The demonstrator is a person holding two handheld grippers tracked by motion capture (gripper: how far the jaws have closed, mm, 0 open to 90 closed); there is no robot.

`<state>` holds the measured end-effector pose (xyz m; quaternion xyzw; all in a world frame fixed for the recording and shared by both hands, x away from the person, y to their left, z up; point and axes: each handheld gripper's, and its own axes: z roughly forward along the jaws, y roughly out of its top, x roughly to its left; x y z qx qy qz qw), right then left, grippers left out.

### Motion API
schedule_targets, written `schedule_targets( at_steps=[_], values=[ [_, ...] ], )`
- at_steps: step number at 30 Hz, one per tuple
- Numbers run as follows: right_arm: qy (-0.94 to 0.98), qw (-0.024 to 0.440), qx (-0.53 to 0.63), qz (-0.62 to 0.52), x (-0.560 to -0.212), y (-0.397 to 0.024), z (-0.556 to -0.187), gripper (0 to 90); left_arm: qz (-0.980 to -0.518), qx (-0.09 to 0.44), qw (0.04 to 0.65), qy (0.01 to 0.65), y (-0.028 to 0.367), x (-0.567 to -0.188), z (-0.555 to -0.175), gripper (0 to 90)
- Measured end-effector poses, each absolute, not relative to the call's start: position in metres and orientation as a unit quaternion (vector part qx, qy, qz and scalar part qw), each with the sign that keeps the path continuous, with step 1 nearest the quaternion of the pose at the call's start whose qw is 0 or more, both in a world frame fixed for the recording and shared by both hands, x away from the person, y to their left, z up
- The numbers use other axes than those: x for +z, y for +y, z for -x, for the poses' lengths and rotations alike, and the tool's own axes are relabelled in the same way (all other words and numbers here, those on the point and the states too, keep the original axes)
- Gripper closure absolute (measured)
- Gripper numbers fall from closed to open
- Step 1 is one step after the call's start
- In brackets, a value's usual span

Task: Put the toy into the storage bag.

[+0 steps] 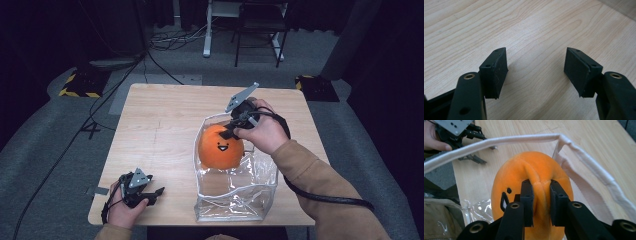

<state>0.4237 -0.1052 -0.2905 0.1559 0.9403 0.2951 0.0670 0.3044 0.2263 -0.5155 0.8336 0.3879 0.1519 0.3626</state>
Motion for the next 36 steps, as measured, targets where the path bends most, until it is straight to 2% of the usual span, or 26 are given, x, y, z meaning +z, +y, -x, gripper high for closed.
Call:
schedule_targets(
  at_steps=[17,36],
  values=[
    [0.955,0.041,0.243,-0.163,-0.336,-0.092,-0.431,75.0,-0.834,0.152,0.362,0.388,0.226,-0.515,-0.304,35.6],
    [0.968,0.028,0.185,-0.166,-0.358,-0.090,-0.434,64.3,-0.834,0.152,0.363,0.388,0.226,-0.515,-0.304,35.6]
  ],
)
